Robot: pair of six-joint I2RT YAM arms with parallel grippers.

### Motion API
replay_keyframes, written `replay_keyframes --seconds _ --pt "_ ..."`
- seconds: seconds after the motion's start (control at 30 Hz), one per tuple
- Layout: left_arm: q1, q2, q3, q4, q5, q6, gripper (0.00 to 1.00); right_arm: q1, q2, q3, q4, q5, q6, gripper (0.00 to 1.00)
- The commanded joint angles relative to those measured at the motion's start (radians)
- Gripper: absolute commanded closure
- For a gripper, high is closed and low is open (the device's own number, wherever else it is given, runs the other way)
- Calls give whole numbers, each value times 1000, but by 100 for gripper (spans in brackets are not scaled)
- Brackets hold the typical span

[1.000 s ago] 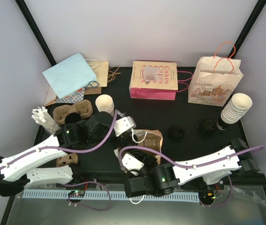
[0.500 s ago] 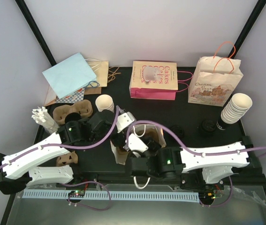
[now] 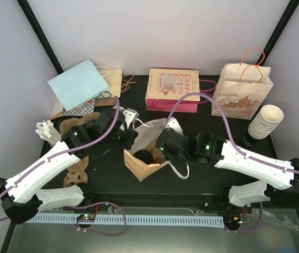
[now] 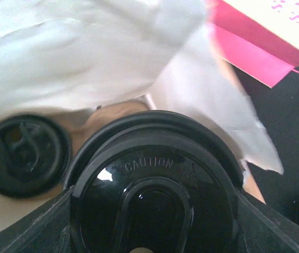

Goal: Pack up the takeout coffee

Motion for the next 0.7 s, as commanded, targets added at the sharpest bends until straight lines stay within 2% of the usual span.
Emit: replay_keyframes --seconds 0.0,0.1,0.23,0.4,0.47,0.6,0.67 --pt "83 -30 -13 48 198 -182 98 -161 23 85 -14 -132 -49 35" --pt "92 -32 -26 77 259 -237 97 -232 82 161 -19 -145 -98 35" --pt "92 -40 -80 145 363 -353 87 -287 191 263 -23 -176 -154 35" --pt "64 -98 -221 343 451 -520 79 -301 273 358 -7 -193 -209 35" --pt "37 -119 -250 405 444 -549 68 -302 275 368 11 -227 -229 35" --pt "-17 -119 -254 464 443 -576 34 -304 252 350 43 -280 -256 35" --pt "-40 -109 -262 531 460 -593 26 -304 245 346 47 -319 -274 35"
